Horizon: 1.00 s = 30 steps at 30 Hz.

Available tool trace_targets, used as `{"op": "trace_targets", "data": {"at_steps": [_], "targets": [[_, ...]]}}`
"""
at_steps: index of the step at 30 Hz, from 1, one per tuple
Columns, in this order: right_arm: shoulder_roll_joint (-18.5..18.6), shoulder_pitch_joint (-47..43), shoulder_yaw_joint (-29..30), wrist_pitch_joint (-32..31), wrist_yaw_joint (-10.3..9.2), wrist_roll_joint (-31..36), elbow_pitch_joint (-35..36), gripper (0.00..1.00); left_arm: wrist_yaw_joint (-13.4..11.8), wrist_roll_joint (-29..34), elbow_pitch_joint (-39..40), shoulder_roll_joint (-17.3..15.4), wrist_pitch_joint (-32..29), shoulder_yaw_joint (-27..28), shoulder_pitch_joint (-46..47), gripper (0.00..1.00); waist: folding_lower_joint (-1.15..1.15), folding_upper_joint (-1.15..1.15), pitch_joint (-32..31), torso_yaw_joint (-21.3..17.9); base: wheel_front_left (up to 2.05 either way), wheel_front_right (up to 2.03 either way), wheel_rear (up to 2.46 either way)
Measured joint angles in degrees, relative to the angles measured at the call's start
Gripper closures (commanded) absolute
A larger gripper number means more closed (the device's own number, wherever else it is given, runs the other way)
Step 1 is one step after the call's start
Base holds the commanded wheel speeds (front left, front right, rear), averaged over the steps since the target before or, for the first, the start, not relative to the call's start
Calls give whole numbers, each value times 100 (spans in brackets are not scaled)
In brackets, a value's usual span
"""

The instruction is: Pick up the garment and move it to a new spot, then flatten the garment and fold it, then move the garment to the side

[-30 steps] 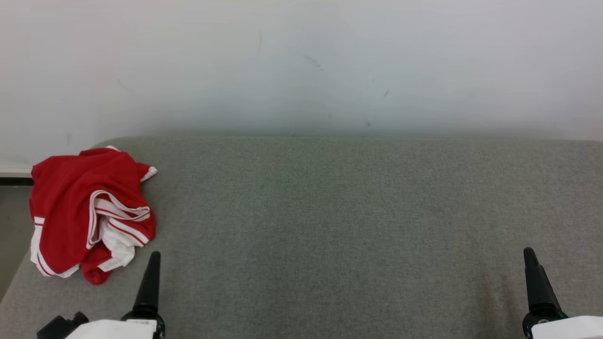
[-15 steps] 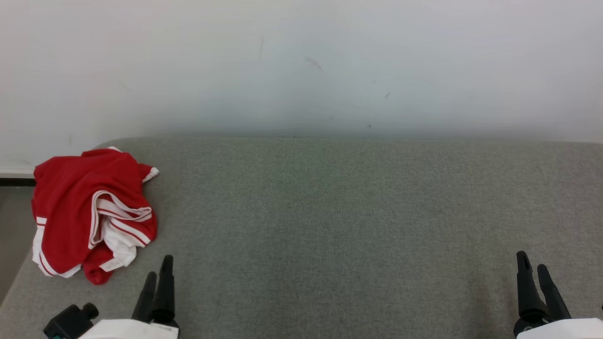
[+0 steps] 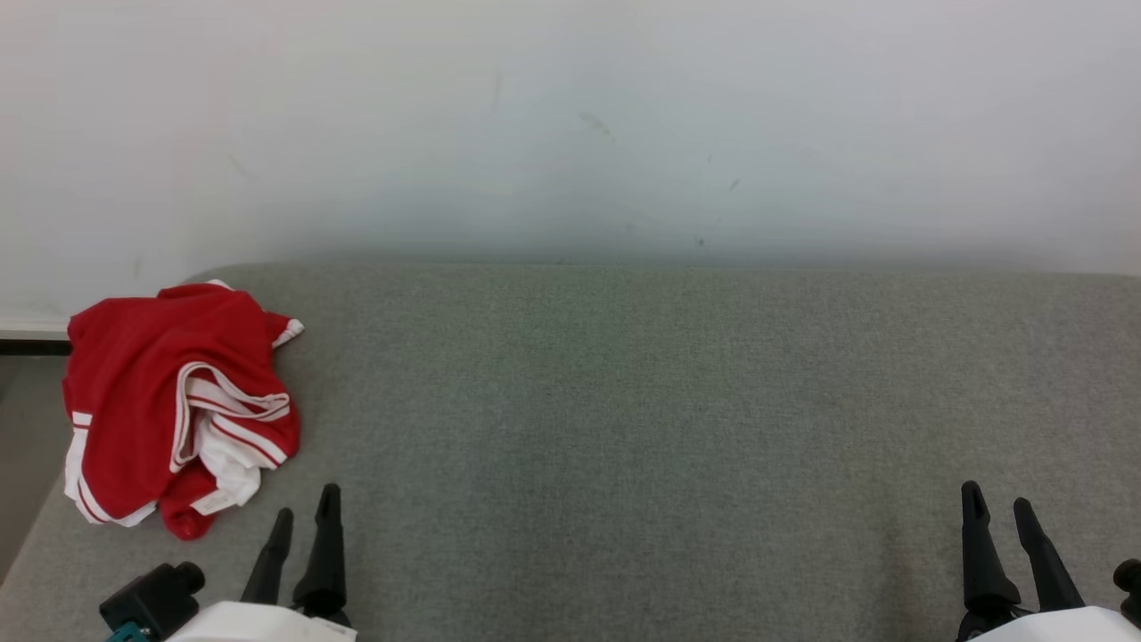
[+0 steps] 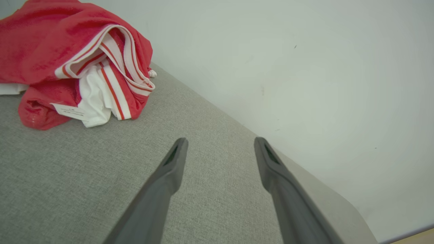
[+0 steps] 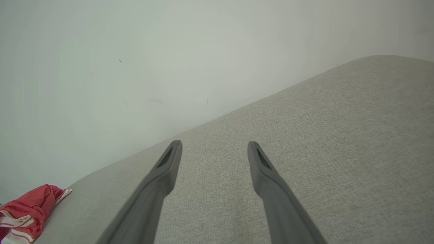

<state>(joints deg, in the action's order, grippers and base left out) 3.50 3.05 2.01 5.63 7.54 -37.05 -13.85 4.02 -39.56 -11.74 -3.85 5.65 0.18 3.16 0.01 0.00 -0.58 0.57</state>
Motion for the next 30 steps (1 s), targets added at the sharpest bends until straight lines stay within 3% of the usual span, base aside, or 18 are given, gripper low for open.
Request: {"op": "trace_targets", "data": {"at_steps": [30], "targets": [[53, -73, 32, 454, 0, 1838, -221, 0, -215, 1882, -55, -369, 453, -368, -79, 0, 0, 0, -71, -58, 0, 0, 0]]}}
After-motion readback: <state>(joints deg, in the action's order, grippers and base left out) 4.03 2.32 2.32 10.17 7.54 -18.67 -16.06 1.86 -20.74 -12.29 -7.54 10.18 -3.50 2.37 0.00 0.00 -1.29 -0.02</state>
